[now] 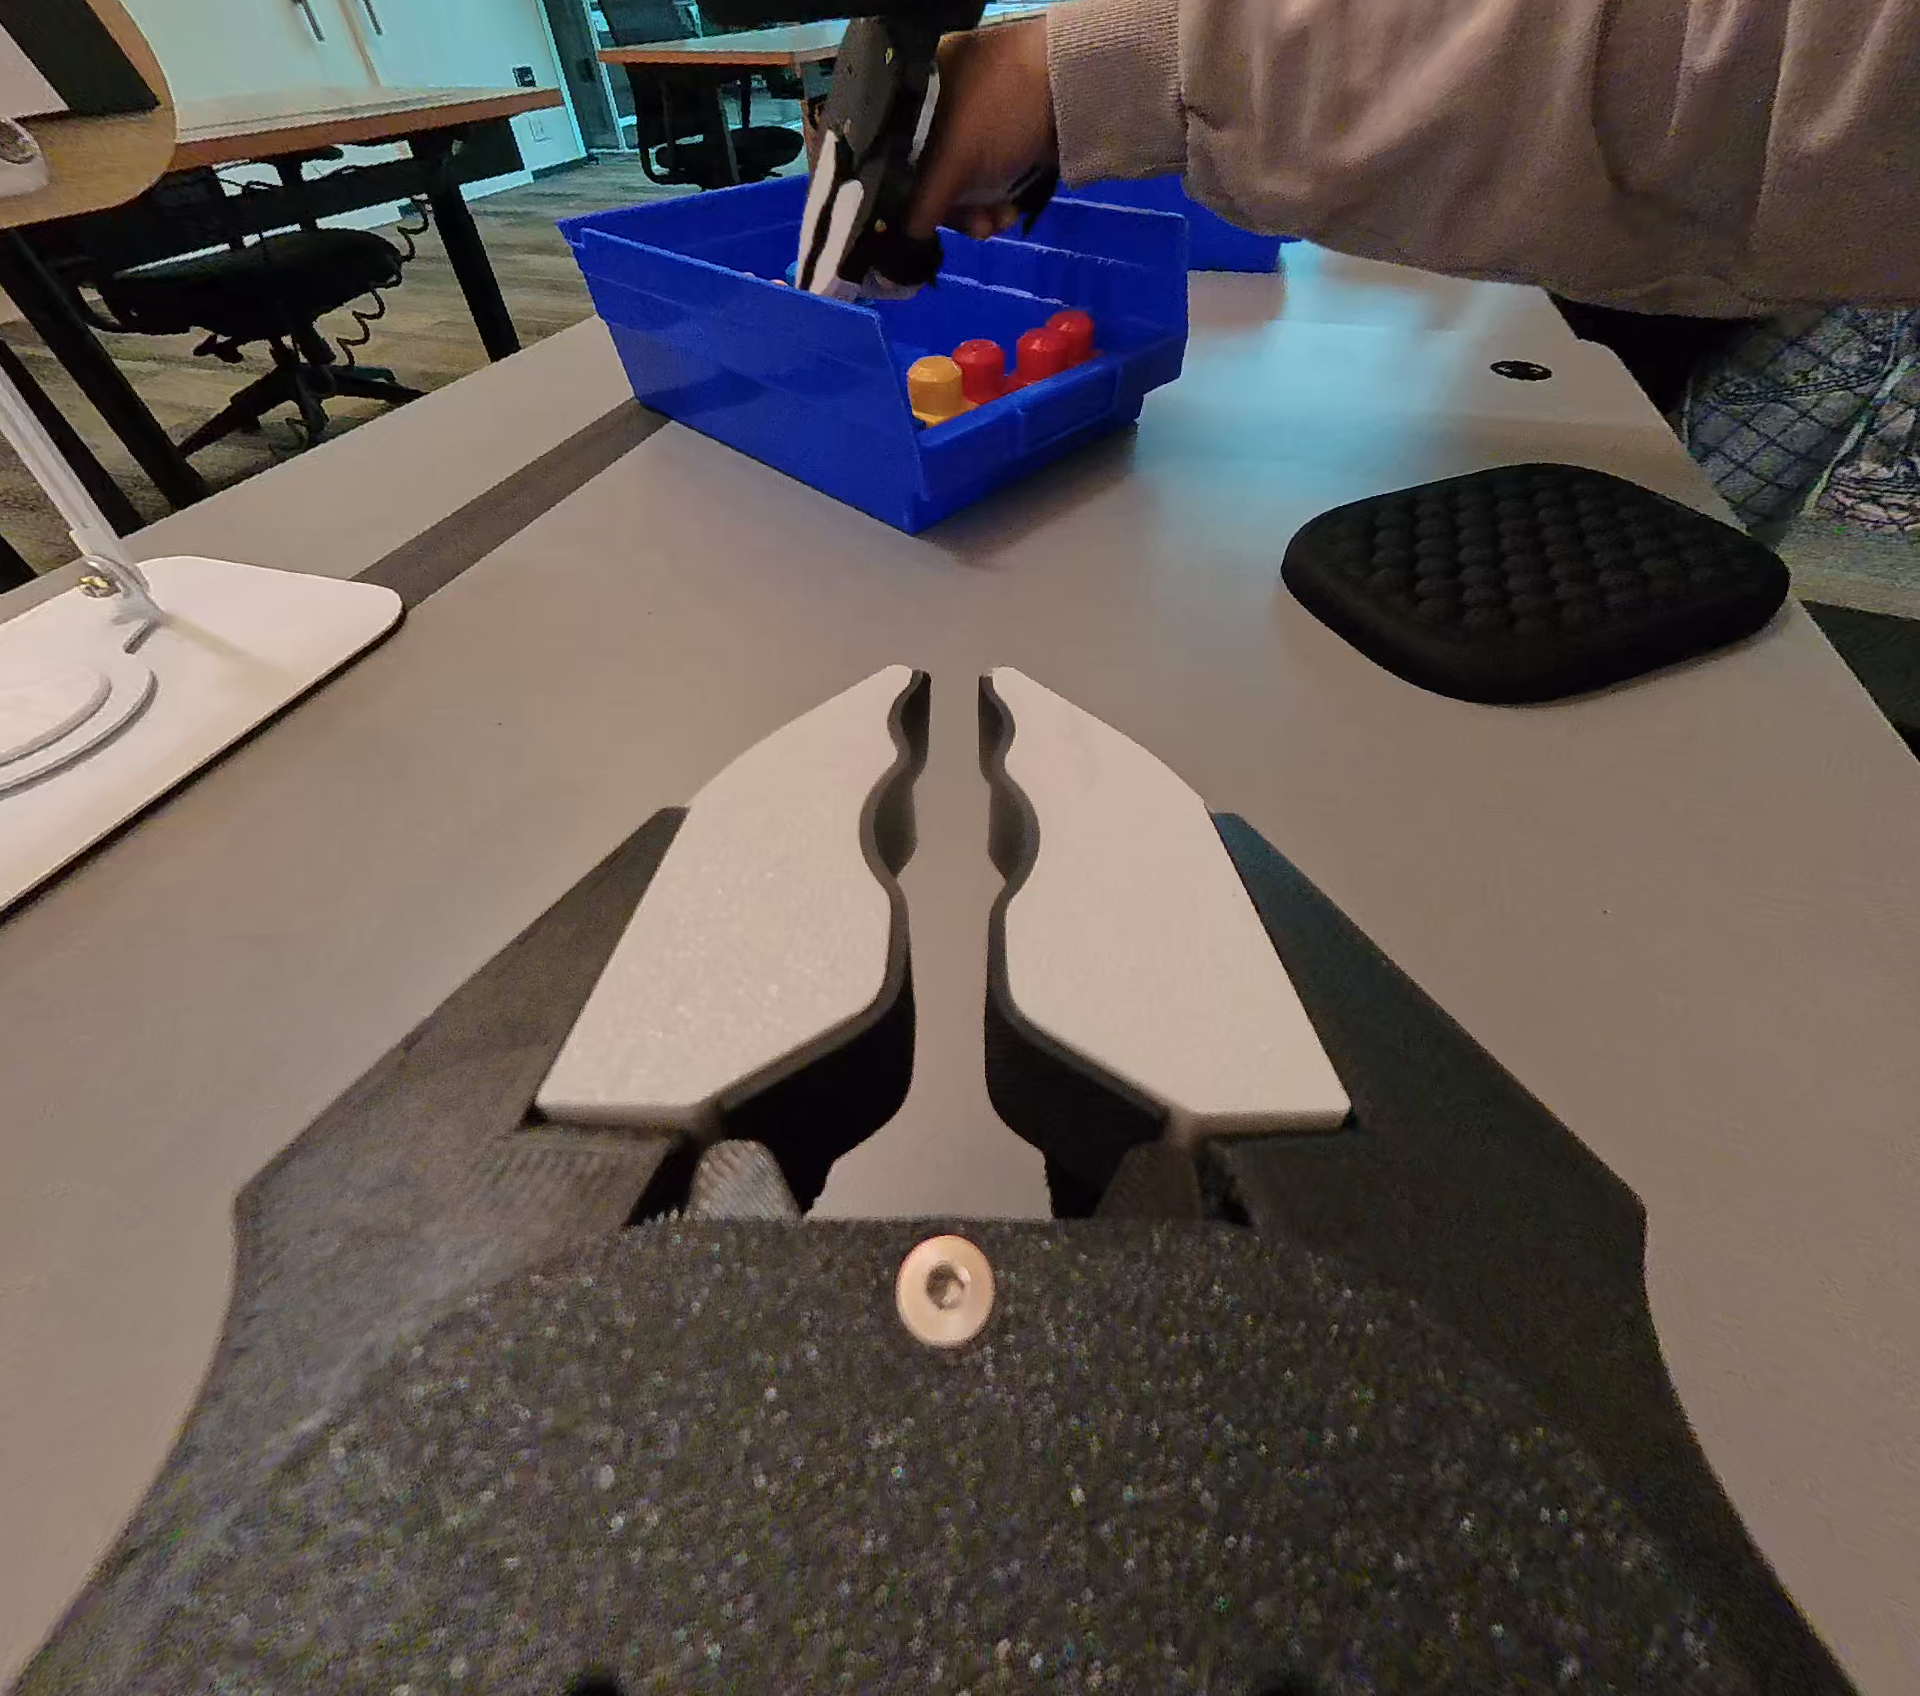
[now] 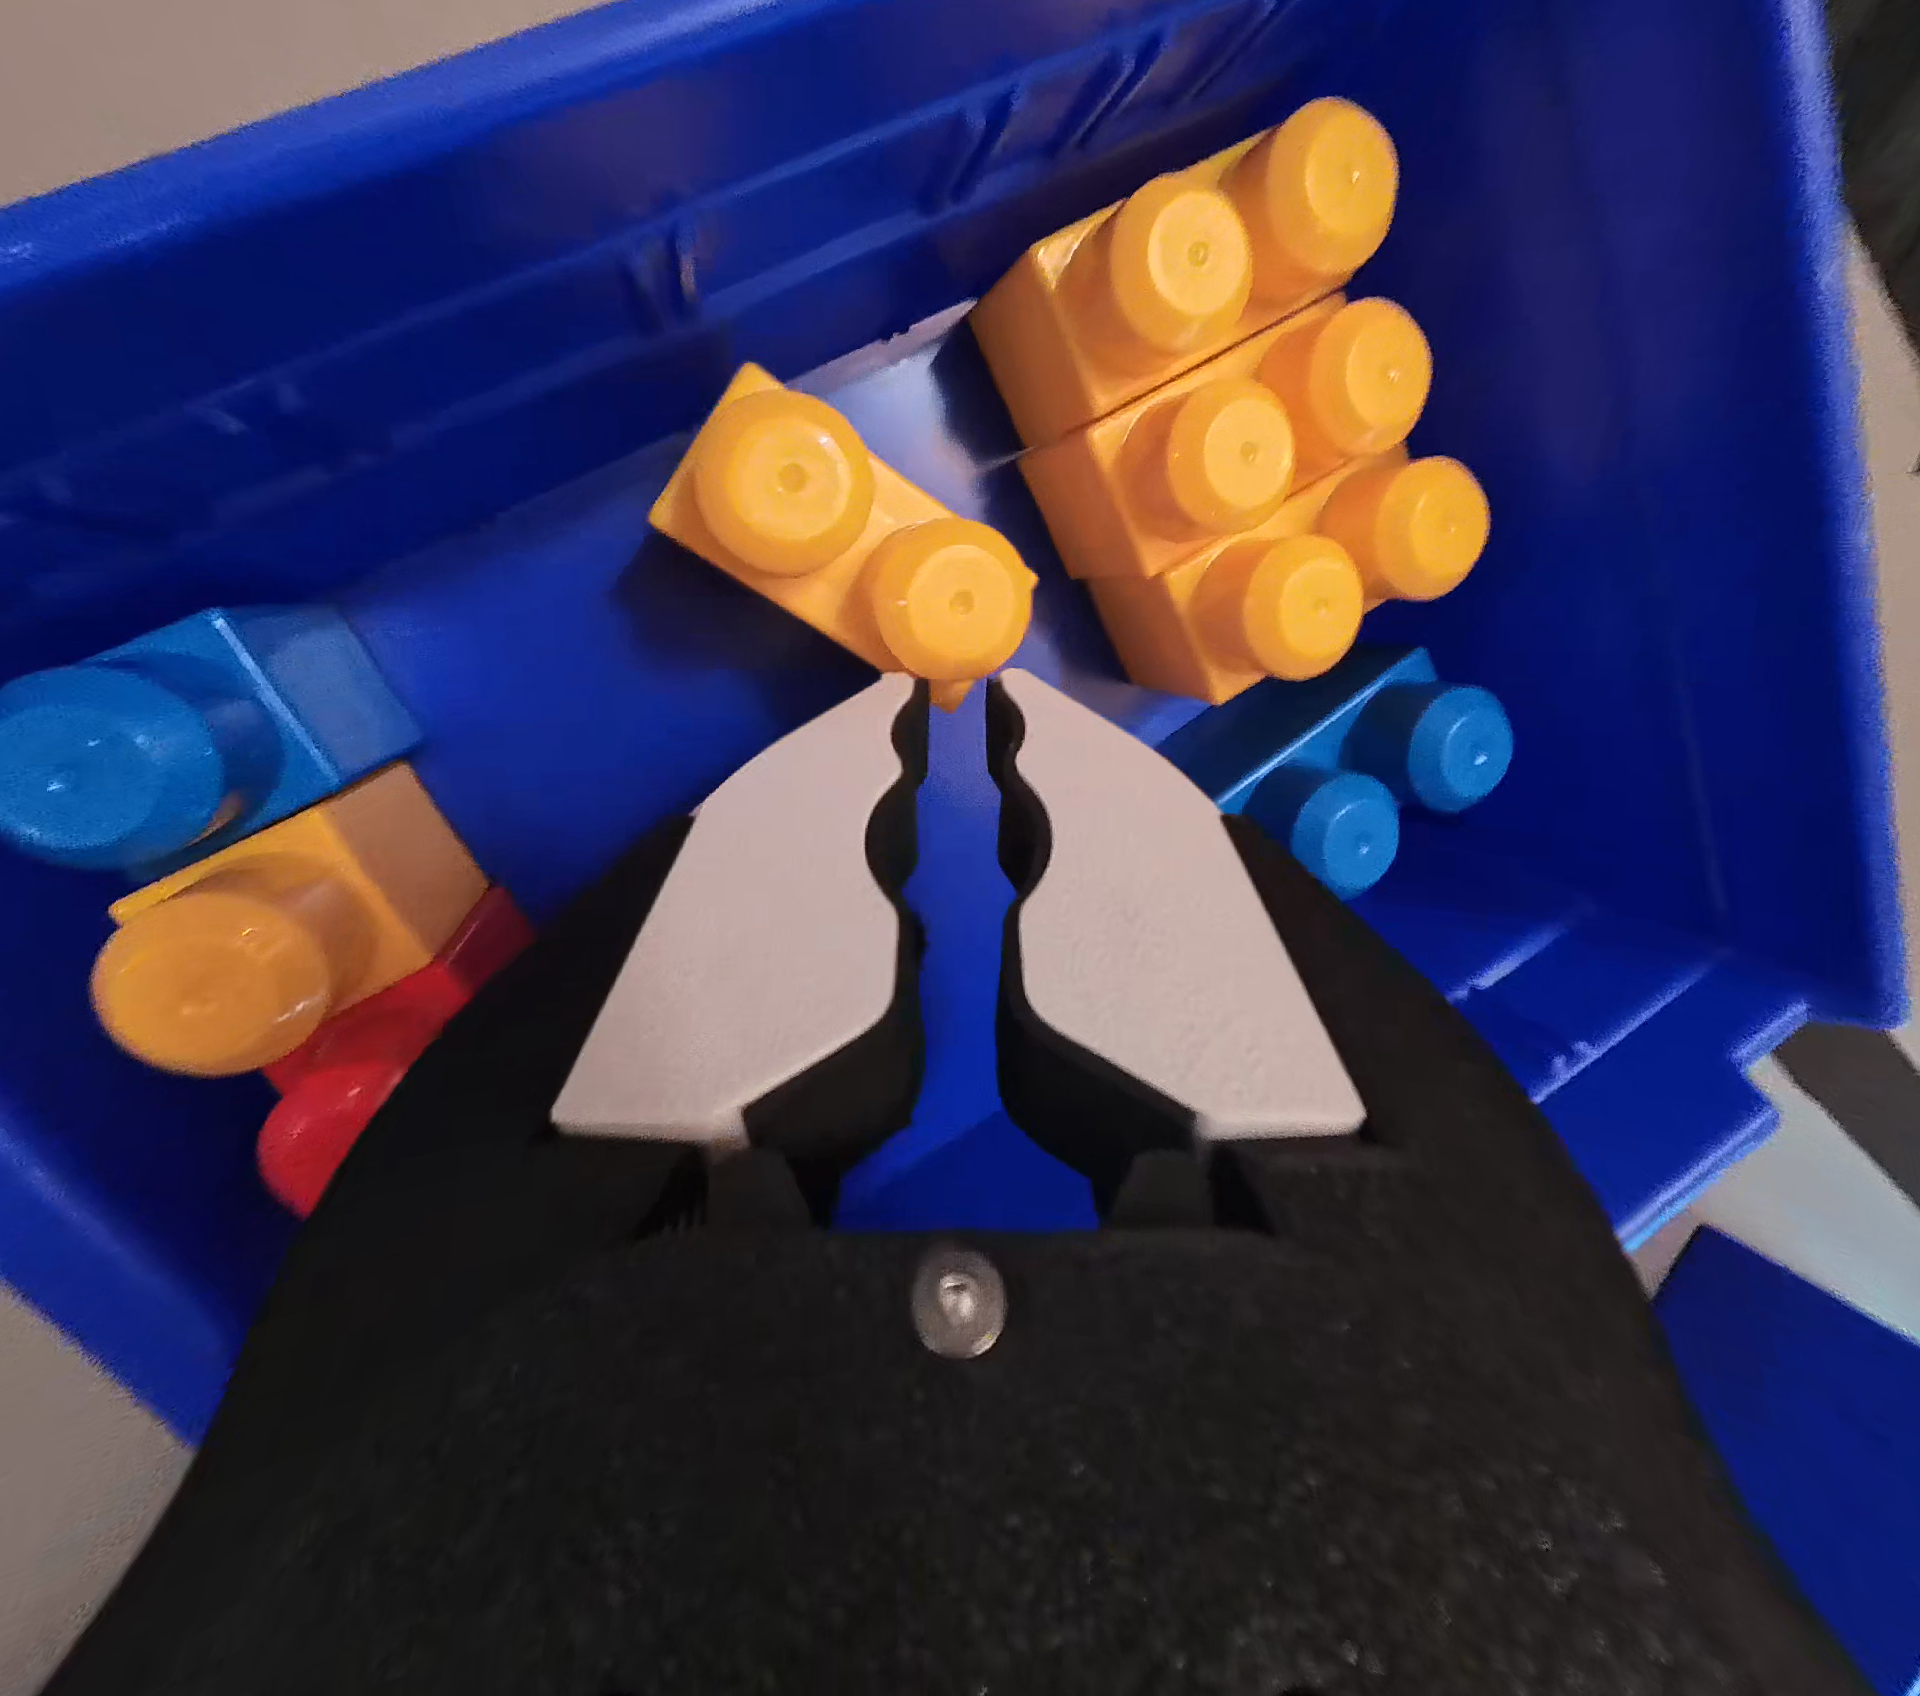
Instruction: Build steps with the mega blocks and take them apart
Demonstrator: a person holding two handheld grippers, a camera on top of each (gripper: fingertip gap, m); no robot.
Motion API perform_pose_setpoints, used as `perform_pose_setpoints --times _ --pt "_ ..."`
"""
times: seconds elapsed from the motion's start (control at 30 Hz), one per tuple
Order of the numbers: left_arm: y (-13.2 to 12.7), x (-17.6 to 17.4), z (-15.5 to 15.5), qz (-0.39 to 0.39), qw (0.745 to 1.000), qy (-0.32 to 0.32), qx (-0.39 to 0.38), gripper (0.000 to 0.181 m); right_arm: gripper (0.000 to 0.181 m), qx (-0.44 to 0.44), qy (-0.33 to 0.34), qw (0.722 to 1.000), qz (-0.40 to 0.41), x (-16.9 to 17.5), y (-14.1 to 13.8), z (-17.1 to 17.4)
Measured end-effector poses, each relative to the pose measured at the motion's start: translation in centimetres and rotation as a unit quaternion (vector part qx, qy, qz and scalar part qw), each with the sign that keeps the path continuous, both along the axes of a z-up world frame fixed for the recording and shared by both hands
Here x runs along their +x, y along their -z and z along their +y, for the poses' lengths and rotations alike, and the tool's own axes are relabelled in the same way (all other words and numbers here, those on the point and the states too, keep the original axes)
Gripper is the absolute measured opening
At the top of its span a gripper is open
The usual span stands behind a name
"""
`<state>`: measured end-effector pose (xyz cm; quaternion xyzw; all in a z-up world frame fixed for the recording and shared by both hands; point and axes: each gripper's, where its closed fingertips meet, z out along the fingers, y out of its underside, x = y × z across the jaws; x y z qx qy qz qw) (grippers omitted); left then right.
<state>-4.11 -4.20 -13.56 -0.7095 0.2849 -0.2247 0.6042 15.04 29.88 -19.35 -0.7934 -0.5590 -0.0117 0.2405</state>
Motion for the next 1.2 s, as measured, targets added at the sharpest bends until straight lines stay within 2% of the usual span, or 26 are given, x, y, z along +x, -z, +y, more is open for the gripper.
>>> perform_pose_setpoints --times 0.03,0.17,0.43,0.5,0.57,0.67,0.77,0.87,0.93,1.03,1.13,1.2 --pt "0.0 0.0 0.0 0.000 1.000 0.000 0.000 0.008 0.008 0.017 -0.007 1.000 0.003 -0.2 -0.2 0.5" --pt "0.3 0.1 0.0 0.002 1.000 0.002 -0.005 0.009 0.005 0.056 -0.028 0.998 0.026 -1.2 -0.6 2.1" --pt "0.1 -0.1 0.1 -0.002 1.000 0.000 -0.005 0.008 0.007 0.100 -0.013 0.992 0.075 -1.8 -1.0 4.0" --pt "0.0 -0.1 0.0 -0.003 1.000 0.000 -0.003 0.007 0.007 0.121 0.003 0.987 0.106 -1.6 -2.4 4.1" --pt "-0.1 -0.1 0.0 -0.003 1.000 0.000 -0.001 0.007 0.007 0.131 0.014 0.977 0.170 -2.2 -4.9 3.3" --pt "-0.5 -0.5 0.2 -0.006 1.000 -0.013 0.008 0.006 0.007 0.136 0.007 0.949 0.284 -4.1 -9.8 0.4" --pt "-1.1 -1.4 0.6 -0.016 0.999 -0.039 0.017 0.006 0.003 0.128 -0.014 0.905 0.406 -6.8 -14.3 -4.0" --pt "-1.6 -3.1 1.2 -0.012 0.996 -0.082 0.029 0.004 0.000 0.110 -0.018 0.852 0.511 -9.2 -16.4 -8.3" --pt "-2.1 -4.6 1.5 -0.016 0.992 -0.117 0.038 0.003 0.000 0.092 -0.010 0.824 0.559 -10.8 -16.1 -10.7" --pt "-3.5 -7.6 1.6 -0.024 0.981 -0.186 0.057 0.000 0.000 0.093 -0.007 0.802 0.590 -12.9 -14.4 -13.7" --pt "-5.0 -12.4 1.1 -0.033 0.958 -0.278 0.065 0.000 0.000 0.111 -0.029 0.814 0.569 -14.8 -12.1 -15.9" --pt "-5.8 -16.7 0.3 -0.038 0.932 -0.355 0.057 0.000 0.000 0.121 -0.058 0.826 0.548 -15.8 -10.9 -17.0"
